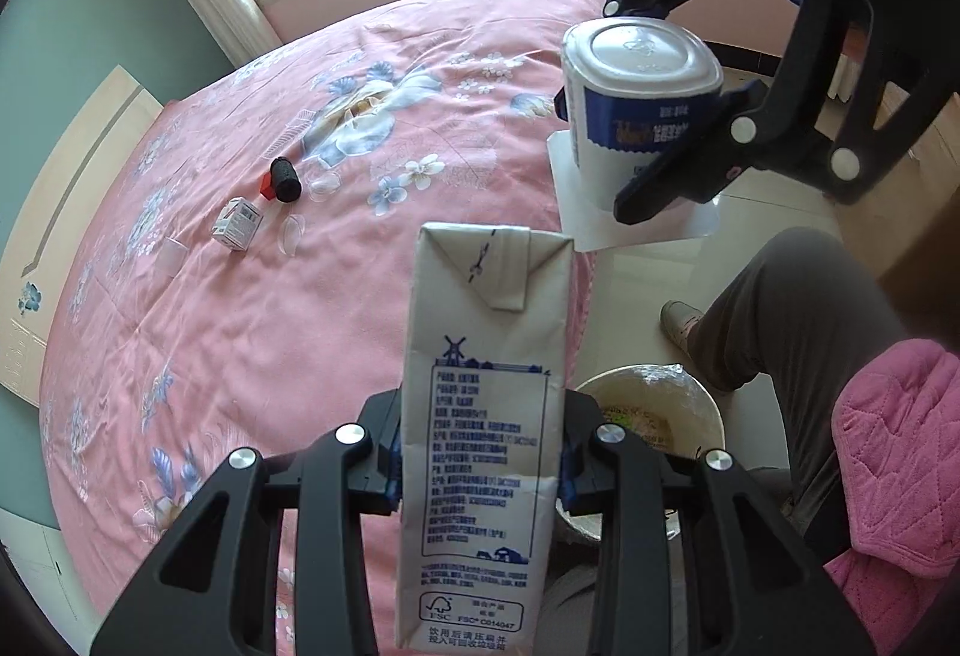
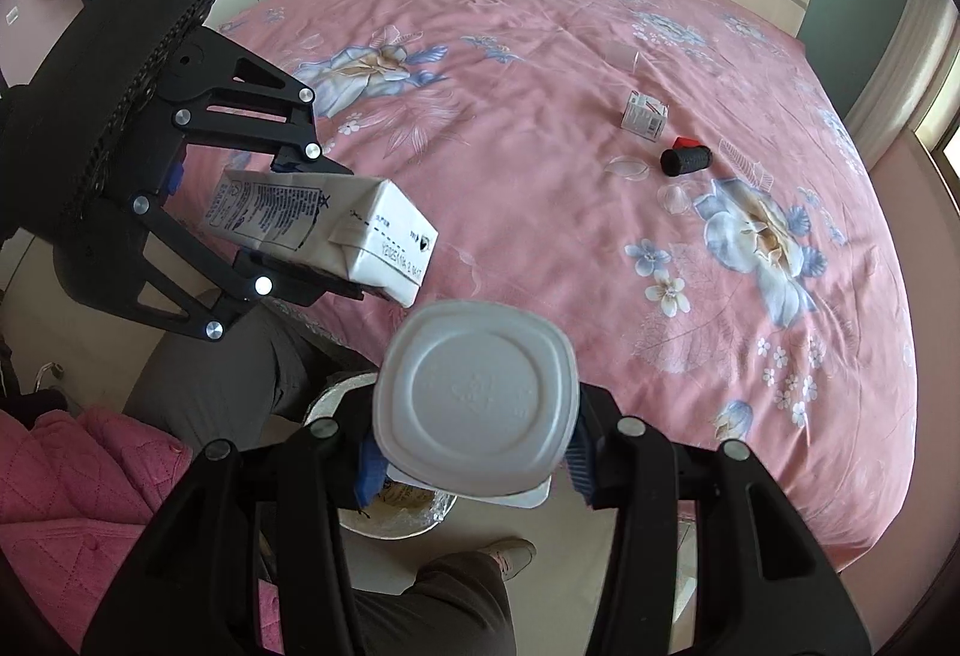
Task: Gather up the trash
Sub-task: 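Carry the milk carton and yogurt cup with both tools over the bucket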
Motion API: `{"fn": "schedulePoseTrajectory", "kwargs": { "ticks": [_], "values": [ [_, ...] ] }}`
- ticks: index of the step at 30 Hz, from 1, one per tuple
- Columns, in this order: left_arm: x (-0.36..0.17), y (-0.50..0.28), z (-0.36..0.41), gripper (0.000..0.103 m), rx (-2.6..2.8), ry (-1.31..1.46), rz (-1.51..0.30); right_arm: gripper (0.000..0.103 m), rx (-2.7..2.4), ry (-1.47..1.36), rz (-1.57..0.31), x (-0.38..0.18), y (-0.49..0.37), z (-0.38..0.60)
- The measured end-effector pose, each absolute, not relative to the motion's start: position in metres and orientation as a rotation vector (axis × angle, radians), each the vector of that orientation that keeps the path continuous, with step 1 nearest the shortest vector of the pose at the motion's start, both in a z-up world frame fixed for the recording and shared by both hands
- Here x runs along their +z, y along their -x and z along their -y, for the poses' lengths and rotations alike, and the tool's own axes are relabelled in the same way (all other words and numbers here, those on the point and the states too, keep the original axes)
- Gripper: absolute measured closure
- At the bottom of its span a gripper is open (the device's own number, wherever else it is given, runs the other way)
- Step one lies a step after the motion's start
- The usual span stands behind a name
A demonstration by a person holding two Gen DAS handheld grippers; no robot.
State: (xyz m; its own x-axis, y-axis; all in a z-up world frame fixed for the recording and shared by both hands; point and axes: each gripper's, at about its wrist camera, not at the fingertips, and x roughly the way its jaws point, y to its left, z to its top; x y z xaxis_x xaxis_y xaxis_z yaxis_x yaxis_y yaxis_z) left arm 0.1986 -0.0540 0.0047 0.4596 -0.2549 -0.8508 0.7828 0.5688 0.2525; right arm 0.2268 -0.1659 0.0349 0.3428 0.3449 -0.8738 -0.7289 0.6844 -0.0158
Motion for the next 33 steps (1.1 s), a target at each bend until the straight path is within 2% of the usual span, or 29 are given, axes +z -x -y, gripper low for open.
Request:
{"fn": "schedulePoseTrajectory", "kwargs": {
  "ticks": [14,33],
  "values": [
    [-0.096,-0.174,0.060,0.065,-0.757,-0.635,-1.037,0.055,0.772,0.385,-1.151,-0.069,-0.204,0.168],
    [-0.194,-0.151,0.068,0.065,-0.777,-0.570,-1.190,0.055,0.808,0.287,-1.317,-0.178,-0.186,0.161]
  ]
}}
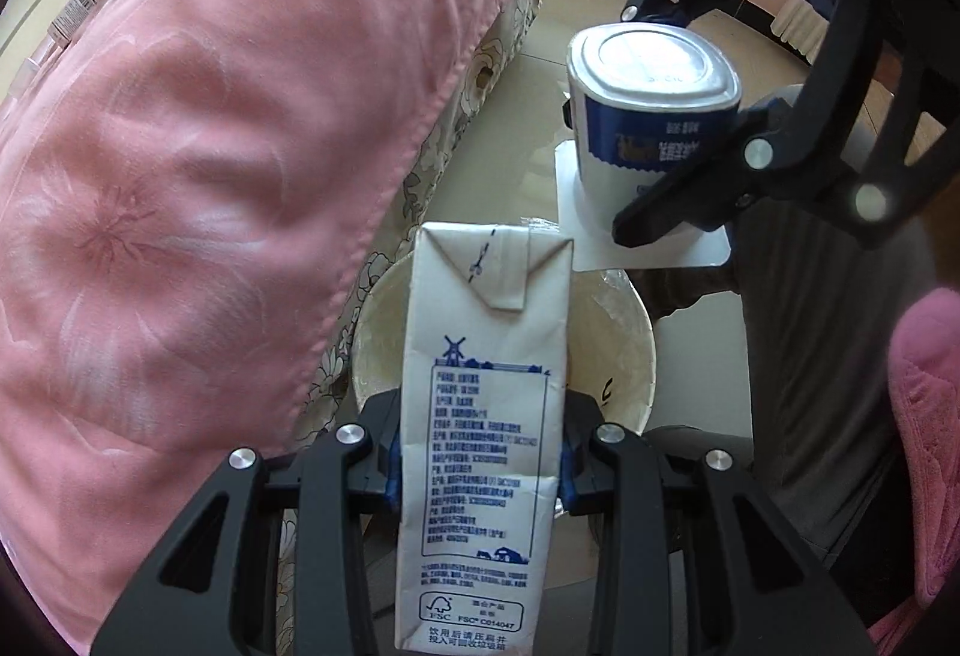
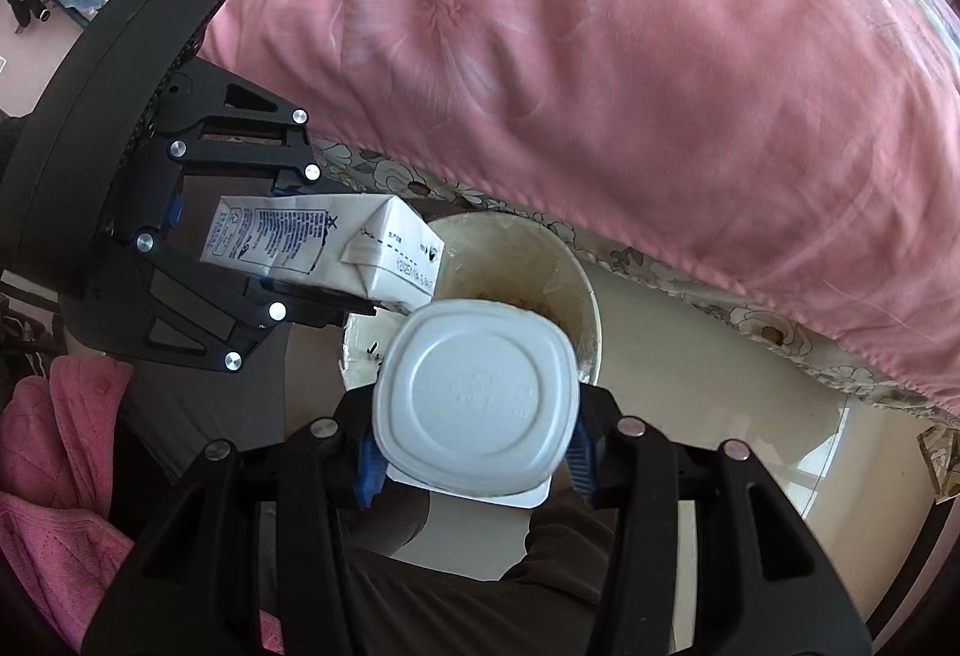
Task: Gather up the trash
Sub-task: 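Carry the milk carton and yogurt cup with both tools over the bucket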
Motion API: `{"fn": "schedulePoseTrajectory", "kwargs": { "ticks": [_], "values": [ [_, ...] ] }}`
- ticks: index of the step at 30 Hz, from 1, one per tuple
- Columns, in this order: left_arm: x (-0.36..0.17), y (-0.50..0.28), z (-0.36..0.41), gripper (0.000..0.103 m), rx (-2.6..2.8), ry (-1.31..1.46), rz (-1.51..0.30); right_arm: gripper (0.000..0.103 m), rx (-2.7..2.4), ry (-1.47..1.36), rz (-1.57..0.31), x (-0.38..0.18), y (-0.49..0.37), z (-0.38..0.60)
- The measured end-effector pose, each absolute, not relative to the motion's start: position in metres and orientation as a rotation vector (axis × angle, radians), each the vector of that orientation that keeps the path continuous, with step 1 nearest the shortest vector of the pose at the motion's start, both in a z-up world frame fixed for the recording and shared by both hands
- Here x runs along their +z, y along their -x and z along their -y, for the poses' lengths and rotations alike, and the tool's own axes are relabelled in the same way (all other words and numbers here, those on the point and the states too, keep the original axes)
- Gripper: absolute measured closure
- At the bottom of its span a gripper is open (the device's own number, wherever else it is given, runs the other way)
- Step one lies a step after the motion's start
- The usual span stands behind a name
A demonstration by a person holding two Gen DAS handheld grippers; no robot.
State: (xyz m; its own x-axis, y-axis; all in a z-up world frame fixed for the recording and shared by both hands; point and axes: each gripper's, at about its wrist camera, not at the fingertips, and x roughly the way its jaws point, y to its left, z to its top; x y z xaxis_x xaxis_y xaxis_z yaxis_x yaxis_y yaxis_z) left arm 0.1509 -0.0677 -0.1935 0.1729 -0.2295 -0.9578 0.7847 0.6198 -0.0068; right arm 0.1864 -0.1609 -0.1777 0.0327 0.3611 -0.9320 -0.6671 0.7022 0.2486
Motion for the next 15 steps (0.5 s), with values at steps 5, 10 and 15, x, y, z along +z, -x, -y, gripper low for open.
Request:
{"fn": "schedulePoseTrajectory", "kwargs": {
  "ticks": [5,10,15],
  "values": [
    [-0.215,-0.152,0.073,0.065,-0.774,-0.538,-1.224,0.055,0.821,0.256,-1.362,-0.204,-0.183,0.155],
    [-0.240,-0.154,0.075,0.065,-0.758,-0.518,-1.264,0.055,0.823,0.226,-1.404,-0.231,-0.180,0.150],
    [-0.260,-0.162,0.074,0.065,-0.743,-0.476,-1.309,0.055,0.819,0.191,-1.444,-0.255,-0.178,0.143]
  ]
}}
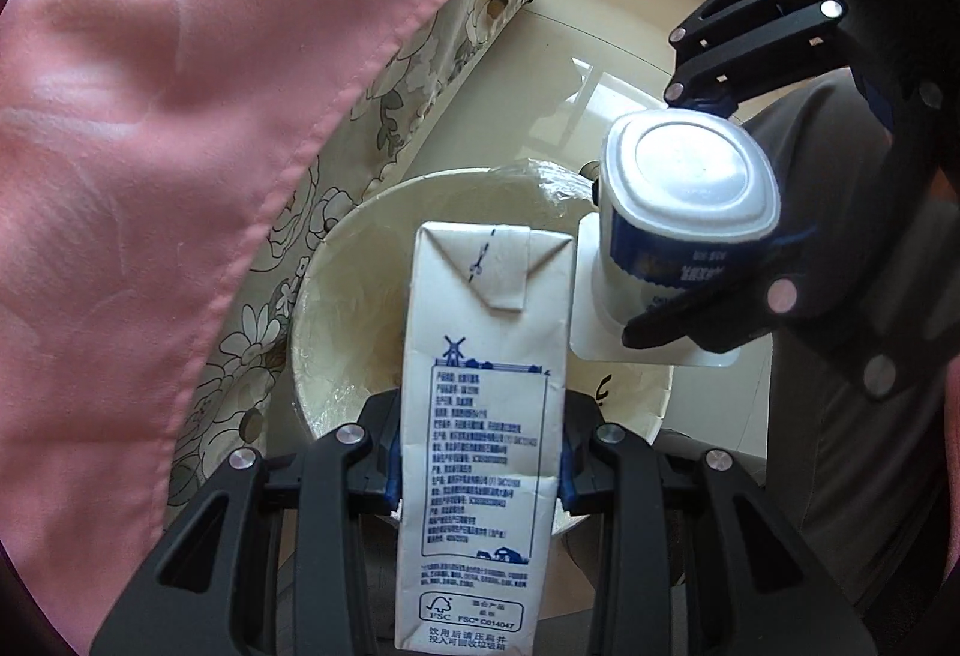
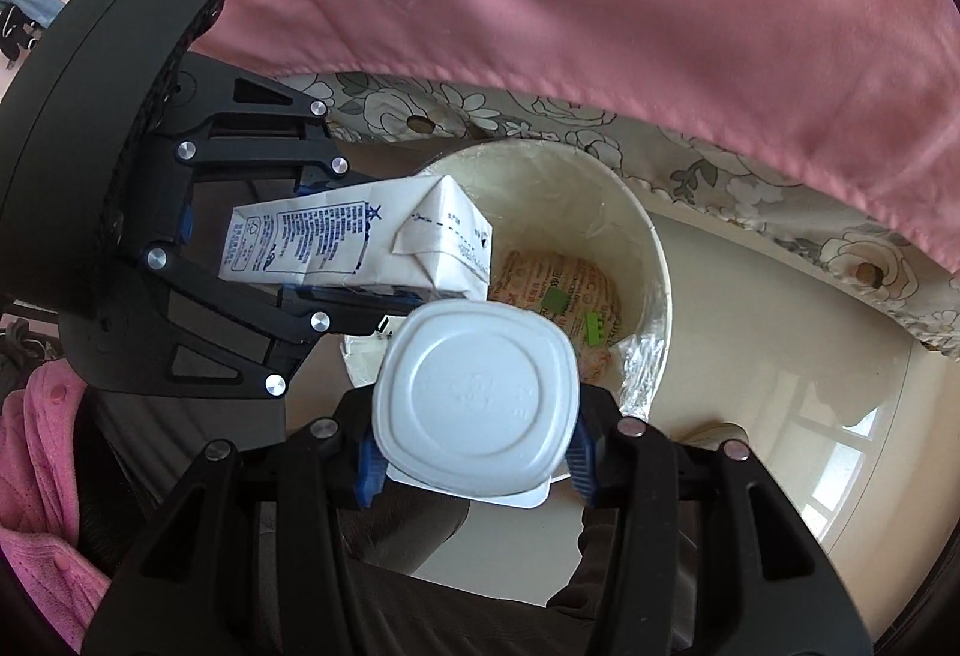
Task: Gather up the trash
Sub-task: 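Carry the milk carton and yogurt cup with both tools over the bucket, then open both tools to drop the carton and yogurt cup into the bucket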
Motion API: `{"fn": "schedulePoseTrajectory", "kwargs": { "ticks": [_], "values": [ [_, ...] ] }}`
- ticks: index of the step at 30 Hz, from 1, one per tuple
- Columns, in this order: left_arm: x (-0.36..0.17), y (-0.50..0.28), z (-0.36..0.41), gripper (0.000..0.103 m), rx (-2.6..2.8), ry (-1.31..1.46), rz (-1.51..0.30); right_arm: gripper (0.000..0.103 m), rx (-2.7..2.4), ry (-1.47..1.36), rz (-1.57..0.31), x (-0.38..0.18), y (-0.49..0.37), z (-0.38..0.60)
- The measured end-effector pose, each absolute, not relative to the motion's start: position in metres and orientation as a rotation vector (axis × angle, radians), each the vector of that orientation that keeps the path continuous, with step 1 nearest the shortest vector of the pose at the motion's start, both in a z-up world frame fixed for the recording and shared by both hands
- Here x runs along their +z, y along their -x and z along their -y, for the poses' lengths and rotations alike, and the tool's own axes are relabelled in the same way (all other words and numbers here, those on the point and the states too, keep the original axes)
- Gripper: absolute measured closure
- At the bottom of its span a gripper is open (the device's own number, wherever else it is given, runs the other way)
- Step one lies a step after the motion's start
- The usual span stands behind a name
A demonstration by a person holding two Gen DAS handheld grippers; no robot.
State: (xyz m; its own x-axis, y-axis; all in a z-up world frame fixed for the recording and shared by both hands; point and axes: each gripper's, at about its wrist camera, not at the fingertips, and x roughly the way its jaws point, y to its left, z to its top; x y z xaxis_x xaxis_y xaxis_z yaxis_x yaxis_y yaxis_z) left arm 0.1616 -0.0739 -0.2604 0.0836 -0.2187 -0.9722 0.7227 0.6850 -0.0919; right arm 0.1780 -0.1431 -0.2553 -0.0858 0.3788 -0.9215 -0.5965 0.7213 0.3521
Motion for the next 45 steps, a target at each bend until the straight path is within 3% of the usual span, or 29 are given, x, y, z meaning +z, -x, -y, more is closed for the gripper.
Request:
{"fn": "schedulePoseTrajectory", "kwargs": {
  "ticks": [22,34,42,45],
  "values": [
    [-0.339,-0.181,0.071,0.065,-0.641,-0.364,-1.487,0.055,0.692,0.083,-1.555,-0.345,-0.200,0.137],
    [-0.366,-0.188,0.066,0.064,-0.567,-0.333,-1.559,0.055,0.584,0.034,-1.582,-0.366,-0.216,0.140],
    [-0.381,-0.187,0.064,0.044,-0.507,-0.375,-1.593,0.054,0.560,0.048,-1.604,-0.387,-0.216,0.125],
    [-0.382,-0.184,0.074,0.037,-0.509,-0.387,-1.590,0.047,0.559,0.039,-1.601,-0.383,-0.212,0.125]
  ]
}}
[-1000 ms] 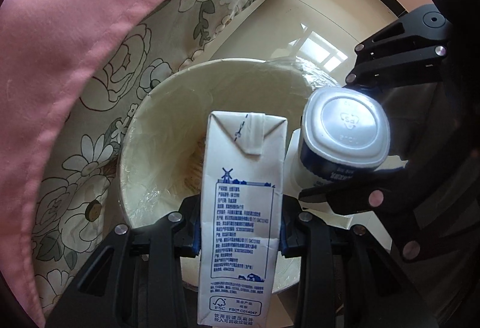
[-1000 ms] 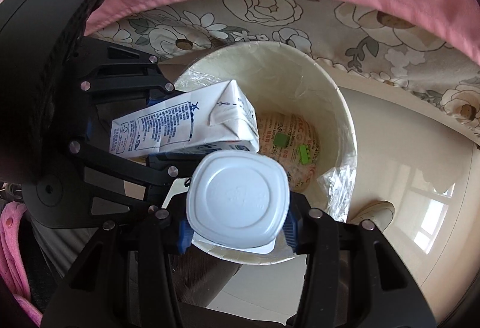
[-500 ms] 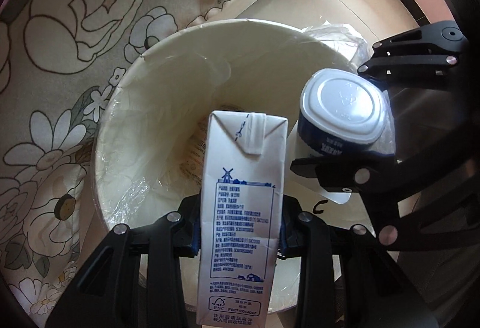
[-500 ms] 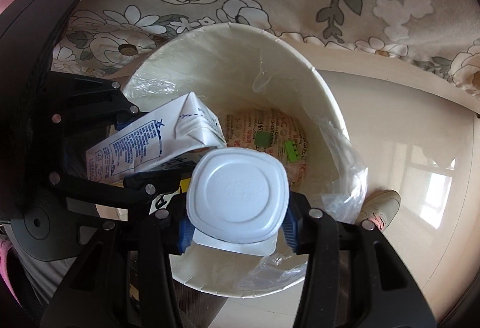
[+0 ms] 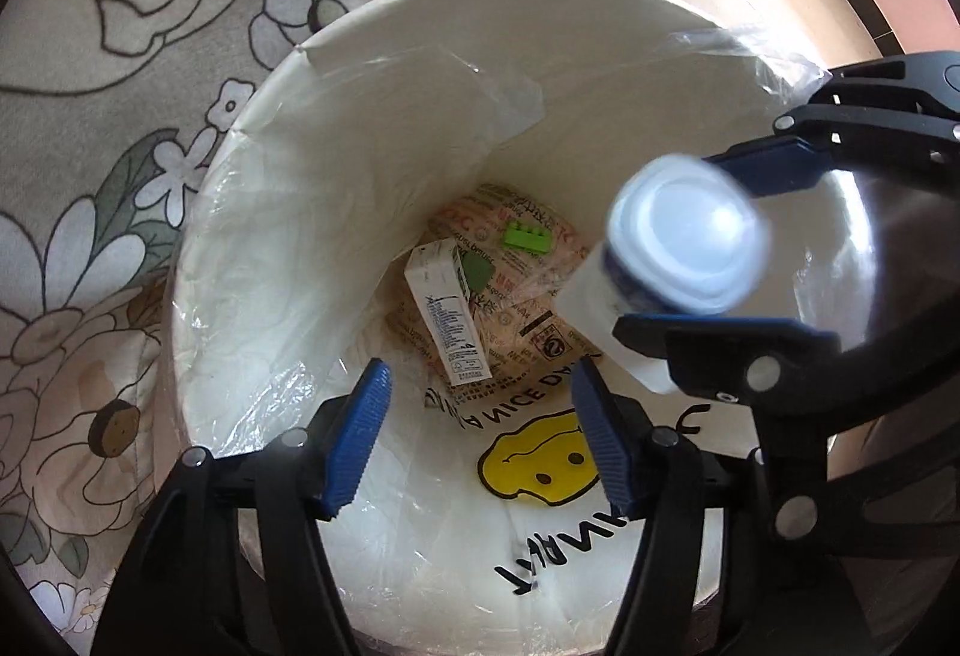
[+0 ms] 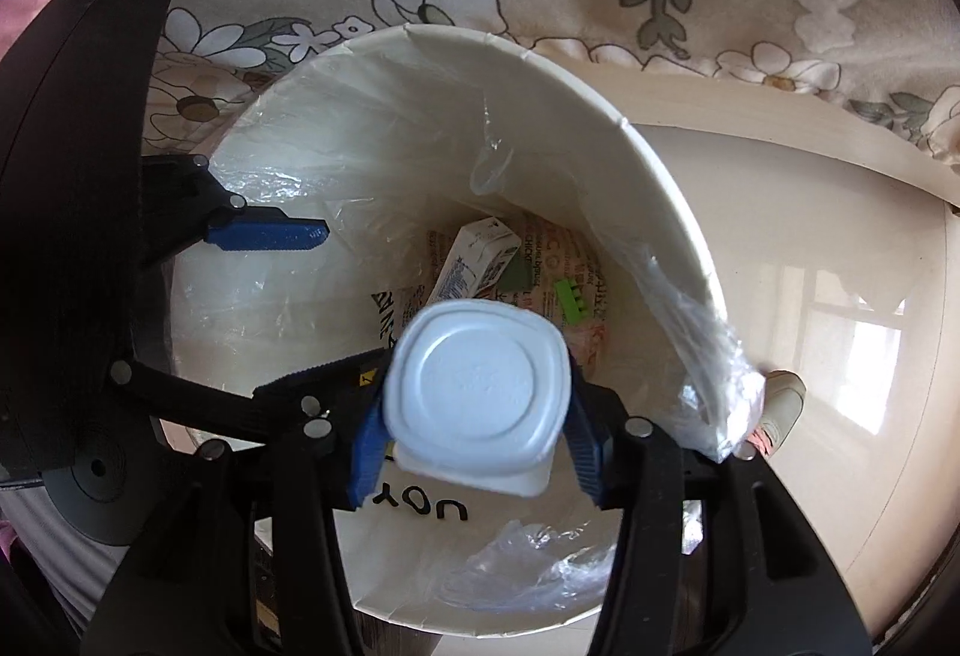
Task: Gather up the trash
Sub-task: 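Open both tools to drop the carton and yogurt cup into the bucket, then move both open tools up over the items on the bed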
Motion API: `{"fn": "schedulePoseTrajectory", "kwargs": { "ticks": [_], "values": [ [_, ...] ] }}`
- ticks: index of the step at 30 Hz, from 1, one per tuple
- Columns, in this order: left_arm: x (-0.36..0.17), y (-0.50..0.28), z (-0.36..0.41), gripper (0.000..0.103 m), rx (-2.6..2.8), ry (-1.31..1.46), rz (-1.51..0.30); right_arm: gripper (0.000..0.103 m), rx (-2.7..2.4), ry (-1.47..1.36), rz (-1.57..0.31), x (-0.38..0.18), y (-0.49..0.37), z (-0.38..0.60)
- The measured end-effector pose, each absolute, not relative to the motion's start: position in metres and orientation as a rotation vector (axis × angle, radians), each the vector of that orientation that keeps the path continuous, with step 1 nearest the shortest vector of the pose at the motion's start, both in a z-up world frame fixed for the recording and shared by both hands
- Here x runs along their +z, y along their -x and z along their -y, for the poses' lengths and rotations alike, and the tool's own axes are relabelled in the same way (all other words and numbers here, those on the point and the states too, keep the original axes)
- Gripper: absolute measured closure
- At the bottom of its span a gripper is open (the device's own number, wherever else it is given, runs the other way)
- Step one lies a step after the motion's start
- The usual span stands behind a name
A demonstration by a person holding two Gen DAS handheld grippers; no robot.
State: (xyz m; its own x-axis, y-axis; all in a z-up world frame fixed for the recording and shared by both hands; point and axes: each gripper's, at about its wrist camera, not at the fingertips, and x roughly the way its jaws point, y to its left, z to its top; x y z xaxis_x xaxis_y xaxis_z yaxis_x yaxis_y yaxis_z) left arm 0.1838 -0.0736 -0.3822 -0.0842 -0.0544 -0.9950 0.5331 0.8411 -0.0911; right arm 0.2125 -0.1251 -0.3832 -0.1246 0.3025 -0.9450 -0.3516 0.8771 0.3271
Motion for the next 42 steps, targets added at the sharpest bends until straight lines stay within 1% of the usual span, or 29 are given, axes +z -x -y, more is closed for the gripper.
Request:
{"fn": "schedulePoseTrajectory", "kwargs": {
  "ticks": [2,10,18,23,28,31,38,42],
  "values": [
    [-0.387,-0.180,0.079,0.035,-0.511,-0.393,-1.596,0.045,0.557,0.031,-1.601,-0.383,-0.214,0.124],
    [-0.392,-0.190,0.073,0.033,-0.520,-0.403,-1.594,0.045,0.560,0.010,-1.605,-0.377,-0.214,0.121],
    [-0.389,-0.185,0.075,0.032,-0.518,-0.420,-1.586,0.045,0.533,-0.038,-1.591,-0.365,-0.216,0.139],
    [-0.374,-0.179,0.078,0.032,-0.510,-0.443,-1.558,0.045,0.498,-0.039,-1.578,-0.360,-0.217,0.151],
    [-0.344,-0.173,0.078,0.027,-0.490,-0.431,-1.502,0.045,0.473,-0.057,-1.523,-0.333,-0.209,0.160],
    [-0.321,-0.168,0.075,0.025,-0.466,-0.391,-1.466,0.042,0.457,-0.086,-1.483,-0.312,-0.203,0.169],
    [-0.250,-0.158,0.072,0.024,-0.428,-0.356,-1.293,0.040,0.483,-0.059,-1.342,-0.244,-0.186,0.178],
    [-0.213,-0.160,0.066,0.023,-0.404,-0.319,-1.235,0.038,0.500,-0.071,-1.265,-0.206,-0.184,0.181]
  ]
}}
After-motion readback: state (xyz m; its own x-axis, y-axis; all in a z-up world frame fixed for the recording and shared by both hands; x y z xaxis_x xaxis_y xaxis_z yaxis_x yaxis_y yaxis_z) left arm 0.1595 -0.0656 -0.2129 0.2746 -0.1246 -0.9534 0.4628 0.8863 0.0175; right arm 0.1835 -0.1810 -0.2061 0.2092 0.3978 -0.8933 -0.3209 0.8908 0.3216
